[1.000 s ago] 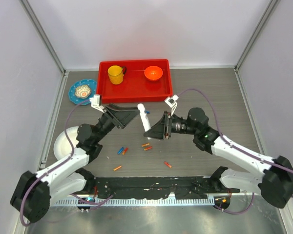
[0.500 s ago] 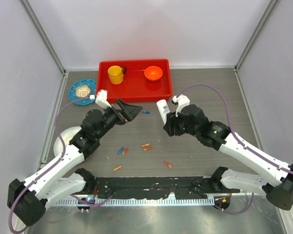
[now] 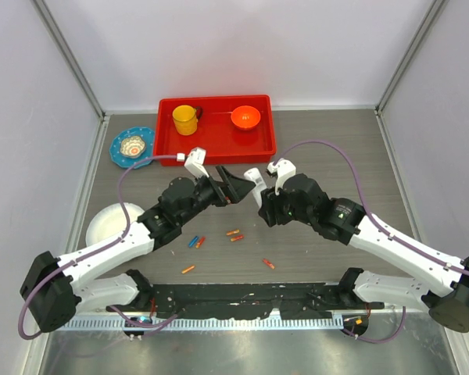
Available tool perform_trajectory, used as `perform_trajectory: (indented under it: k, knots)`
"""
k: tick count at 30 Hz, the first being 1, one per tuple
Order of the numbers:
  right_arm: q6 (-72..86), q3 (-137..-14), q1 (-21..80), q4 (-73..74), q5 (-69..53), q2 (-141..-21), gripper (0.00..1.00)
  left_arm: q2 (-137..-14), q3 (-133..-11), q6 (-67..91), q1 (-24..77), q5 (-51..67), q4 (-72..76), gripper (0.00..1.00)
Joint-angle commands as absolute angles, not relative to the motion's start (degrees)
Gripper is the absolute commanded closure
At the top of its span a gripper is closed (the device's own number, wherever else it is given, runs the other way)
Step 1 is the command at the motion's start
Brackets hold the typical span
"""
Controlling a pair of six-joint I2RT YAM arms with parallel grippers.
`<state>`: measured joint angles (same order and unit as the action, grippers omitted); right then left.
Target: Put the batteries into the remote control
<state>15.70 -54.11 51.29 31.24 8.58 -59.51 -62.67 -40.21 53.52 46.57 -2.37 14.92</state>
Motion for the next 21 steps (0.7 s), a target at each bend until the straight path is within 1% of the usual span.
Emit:
perform_trajectory:
  k: [1, 10, 21]
  knots:
    - [16.87, -54.32, 51.94, 26.72, 6.86, -59.59, 0.94, -64.15, -40.95, 53.0, 47.72, -3.78, 23.47, 0.08]
    - [17.93, -54.4, 53.26, 24.96, 6.07, -60.47, 0.94, -68.02, -42.19, 53.17, 48.69, -4.22, 23.9, 0.16]
    - [18.37, -53.79, 53.7, 24.26, 5.98, -60.2, 0.94, -70.93, -42.1, 54.23, 49.48, -3.95, 27.95, 0.3]
